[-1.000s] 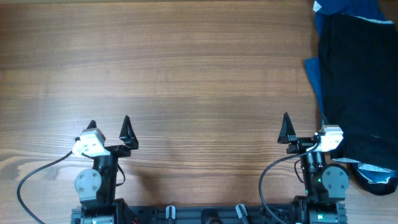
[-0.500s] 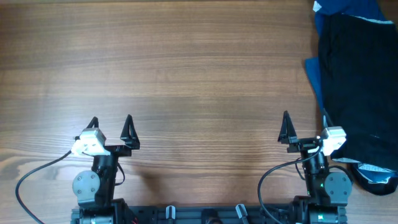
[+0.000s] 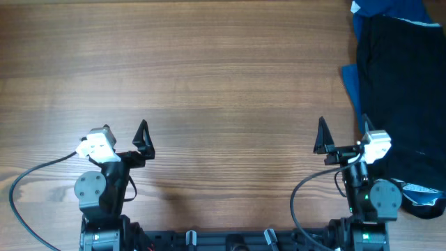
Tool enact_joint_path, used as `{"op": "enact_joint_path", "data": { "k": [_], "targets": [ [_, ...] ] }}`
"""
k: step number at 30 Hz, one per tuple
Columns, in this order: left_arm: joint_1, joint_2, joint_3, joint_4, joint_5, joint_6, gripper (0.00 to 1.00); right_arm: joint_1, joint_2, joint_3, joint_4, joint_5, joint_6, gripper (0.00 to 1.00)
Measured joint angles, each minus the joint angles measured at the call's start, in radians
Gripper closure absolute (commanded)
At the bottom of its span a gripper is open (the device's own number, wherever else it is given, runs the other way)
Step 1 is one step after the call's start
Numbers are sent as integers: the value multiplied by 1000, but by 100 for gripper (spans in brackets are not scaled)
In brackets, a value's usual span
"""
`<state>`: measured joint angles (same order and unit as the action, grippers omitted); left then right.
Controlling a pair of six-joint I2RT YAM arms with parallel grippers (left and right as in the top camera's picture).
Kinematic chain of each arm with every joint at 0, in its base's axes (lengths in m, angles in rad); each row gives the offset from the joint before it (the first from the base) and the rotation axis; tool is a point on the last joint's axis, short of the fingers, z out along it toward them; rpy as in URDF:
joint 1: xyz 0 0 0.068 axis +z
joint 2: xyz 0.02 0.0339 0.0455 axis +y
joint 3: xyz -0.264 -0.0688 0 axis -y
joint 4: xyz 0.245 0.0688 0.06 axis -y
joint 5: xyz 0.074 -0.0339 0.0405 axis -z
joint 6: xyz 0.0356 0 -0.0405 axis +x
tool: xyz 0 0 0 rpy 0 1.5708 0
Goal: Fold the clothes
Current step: 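Raise both arms and move the right gripper toward the clothes pile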
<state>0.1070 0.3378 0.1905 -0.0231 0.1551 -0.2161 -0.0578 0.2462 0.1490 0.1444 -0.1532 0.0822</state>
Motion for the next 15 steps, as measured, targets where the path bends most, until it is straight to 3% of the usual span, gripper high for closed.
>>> {"op": "enact_joint_path", "data": {
  "k": [15],
  "targets": [
    [0,37,126,-132,0,-2,0,0,338,258,7,-55,-43,0]
  ]
}}
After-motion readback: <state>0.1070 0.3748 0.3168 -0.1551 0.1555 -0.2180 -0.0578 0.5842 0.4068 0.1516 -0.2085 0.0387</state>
